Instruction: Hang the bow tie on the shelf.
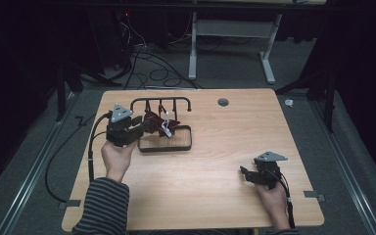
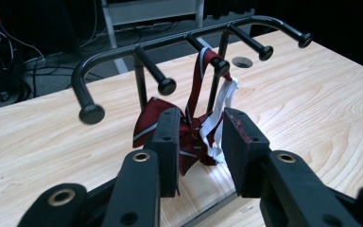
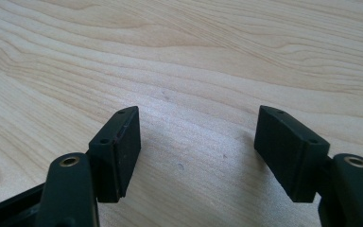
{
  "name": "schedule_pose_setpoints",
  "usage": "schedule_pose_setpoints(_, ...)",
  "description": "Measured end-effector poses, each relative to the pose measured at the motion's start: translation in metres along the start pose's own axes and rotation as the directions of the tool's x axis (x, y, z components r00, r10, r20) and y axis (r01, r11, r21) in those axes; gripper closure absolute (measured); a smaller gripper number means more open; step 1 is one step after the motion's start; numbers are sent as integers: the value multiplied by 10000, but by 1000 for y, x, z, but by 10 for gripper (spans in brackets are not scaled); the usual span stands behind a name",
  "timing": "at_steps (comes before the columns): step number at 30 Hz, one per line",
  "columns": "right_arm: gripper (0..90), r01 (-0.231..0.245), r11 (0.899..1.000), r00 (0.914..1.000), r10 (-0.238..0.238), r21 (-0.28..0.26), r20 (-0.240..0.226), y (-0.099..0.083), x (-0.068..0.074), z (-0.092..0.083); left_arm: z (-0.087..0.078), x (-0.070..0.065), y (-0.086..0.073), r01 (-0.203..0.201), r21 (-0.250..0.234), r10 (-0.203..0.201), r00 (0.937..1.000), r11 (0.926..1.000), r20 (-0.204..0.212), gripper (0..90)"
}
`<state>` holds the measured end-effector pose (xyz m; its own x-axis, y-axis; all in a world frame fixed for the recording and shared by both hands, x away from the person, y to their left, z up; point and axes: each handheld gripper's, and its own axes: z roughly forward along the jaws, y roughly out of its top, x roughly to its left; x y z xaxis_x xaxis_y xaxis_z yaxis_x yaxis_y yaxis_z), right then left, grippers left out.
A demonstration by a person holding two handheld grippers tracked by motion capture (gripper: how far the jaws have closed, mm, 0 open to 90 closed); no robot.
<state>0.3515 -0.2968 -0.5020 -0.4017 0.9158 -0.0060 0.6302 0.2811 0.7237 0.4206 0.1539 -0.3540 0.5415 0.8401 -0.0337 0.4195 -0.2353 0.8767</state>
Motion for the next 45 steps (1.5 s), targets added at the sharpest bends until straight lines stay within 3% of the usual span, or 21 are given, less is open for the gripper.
schedule_pose_setpoints(45,337,27,10000,10000,-27,-13,25,0,0,0,-27,12,-38,609,100,-608,9981,9981,-91,664)
